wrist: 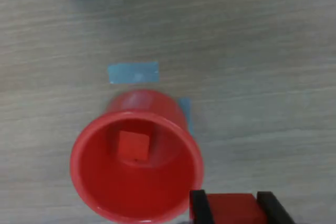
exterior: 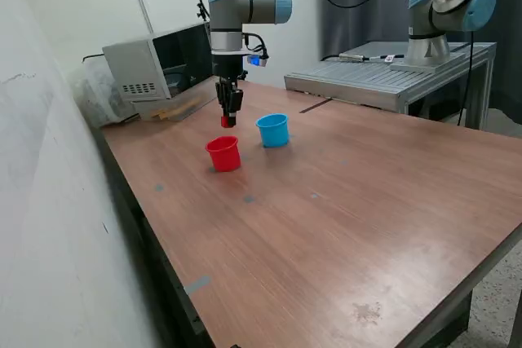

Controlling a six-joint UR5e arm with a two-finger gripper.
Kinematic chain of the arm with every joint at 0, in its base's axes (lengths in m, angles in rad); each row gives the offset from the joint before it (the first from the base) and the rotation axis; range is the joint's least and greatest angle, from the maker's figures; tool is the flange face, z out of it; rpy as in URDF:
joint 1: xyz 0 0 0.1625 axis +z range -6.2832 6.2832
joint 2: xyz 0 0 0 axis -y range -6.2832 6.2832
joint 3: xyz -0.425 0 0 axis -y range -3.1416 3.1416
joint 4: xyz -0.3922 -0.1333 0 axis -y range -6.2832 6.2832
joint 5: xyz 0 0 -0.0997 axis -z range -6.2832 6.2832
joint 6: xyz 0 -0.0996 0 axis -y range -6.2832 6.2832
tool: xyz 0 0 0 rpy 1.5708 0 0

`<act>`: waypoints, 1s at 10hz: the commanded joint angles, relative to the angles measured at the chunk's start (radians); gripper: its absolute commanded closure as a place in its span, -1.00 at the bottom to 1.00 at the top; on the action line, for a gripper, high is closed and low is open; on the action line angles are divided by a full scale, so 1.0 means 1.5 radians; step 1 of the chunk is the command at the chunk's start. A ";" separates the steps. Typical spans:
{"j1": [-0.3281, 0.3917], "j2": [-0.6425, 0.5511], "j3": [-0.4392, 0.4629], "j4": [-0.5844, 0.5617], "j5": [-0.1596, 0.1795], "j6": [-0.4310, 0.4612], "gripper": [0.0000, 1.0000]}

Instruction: Place red objects in the red bin, and blue objects in the blue bin.

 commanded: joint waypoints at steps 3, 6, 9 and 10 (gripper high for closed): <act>-0.031 0.033 -0.020 -0.003 -0.002 0.000 1.00; -0.035 0.035 -0.014 -0.004 -0.001 0.000 1.00; -0.027 0.034 -0.007 -0.005 0.000 -0.003 -1.00; -0.025 0.034 -0.006 -0.004 0.000 -0.018 -1.00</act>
